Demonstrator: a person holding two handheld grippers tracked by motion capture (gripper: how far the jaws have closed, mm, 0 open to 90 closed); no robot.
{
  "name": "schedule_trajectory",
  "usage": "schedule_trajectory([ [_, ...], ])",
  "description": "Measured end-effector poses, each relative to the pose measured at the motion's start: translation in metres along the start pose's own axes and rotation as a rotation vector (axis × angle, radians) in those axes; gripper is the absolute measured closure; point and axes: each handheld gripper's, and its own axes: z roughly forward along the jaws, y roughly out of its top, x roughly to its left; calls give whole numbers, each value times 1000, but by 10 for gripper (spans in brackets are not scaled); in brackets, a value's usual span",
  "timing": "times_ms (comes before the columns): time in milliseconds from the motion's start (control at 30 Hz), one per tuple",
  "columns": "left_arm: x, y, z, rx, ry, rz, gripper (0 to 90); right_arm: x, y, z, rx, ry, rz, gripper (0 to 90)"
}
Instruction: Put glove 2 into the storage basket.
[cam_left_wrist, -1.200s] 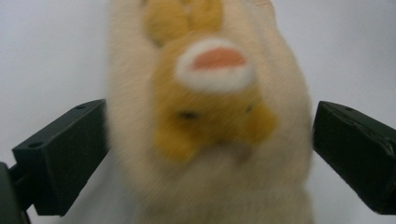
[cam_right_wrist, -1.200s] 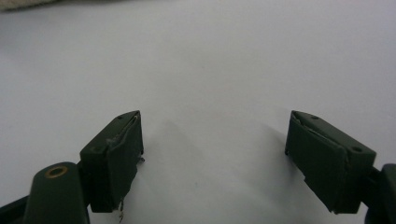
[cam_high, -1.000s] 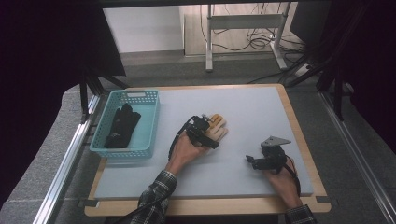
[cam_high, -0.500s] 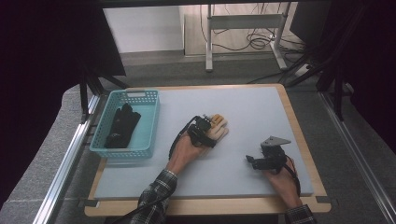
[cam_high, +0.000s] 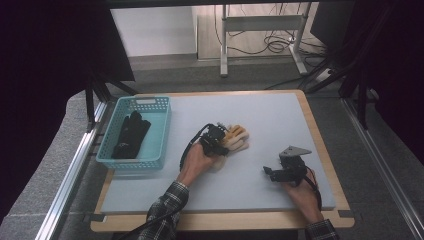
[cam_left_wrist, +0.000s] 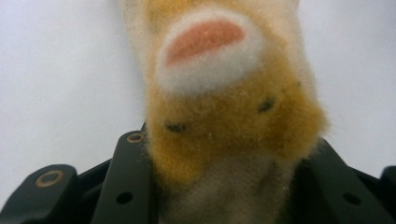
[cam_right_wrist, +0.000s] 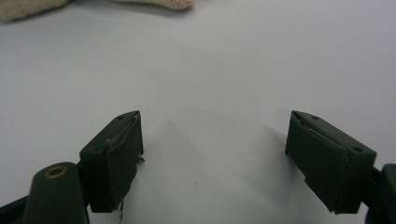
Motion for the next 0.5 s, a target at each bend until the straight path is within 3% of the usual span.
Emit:
schedule_trajectory([
  [300,7,2,-19,-57,23,-27,591,0,0,0,0,0,0,184],
  [500,19,3,-40,-82,41,-61,589,0,0,0,0,1,0,184],
])
